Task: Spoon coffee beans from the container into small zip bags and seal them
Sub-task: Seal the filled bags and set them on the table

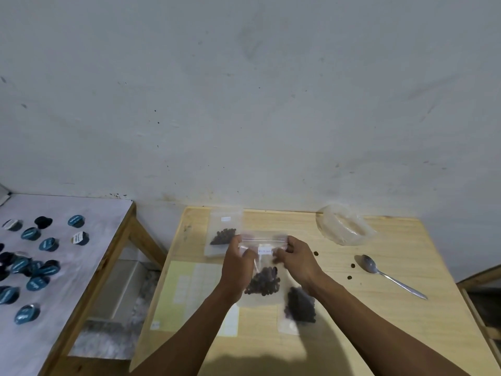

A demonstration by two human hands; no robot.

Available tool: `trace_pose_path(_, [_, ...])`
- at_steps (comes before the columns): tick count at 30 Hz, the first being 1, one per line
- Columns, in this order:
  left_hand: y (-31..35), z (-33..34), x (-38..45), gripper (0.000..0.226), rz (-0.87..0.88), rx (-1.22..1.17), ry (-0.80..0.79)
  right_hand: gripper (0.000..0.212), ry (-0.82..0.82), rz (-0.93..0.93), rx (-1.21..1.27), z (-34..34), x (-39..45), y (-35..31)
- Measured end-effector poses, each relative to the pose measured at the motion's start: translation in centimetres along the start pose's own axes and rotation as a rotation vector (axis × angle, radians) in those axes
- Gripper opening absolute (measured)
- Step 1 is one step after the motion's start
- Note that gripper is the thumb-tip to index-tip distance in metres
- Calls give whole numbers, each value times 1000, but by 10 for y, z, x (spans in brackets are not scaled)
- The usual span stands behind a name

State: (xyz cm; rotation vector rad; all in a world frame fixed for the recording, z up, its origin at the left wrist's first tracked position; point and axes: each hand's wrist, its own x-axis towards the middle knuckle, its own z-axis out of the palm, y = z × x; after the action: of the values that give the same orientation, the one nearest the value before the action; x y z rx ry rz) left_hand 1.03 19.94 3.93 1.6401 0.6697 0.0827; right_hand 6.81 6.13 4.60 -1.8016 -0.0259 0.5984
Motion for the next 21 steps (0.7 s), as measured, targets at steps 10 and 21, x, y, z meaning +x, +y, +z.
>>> trace_pose_path(10, [-21,-36,36,46,-148,12,-56,45,-30,117,105,15,10,25])
trace_pose_path(21, [-45,-81,81,65,-217,123,-70,52,40,137,25,64,66,31])
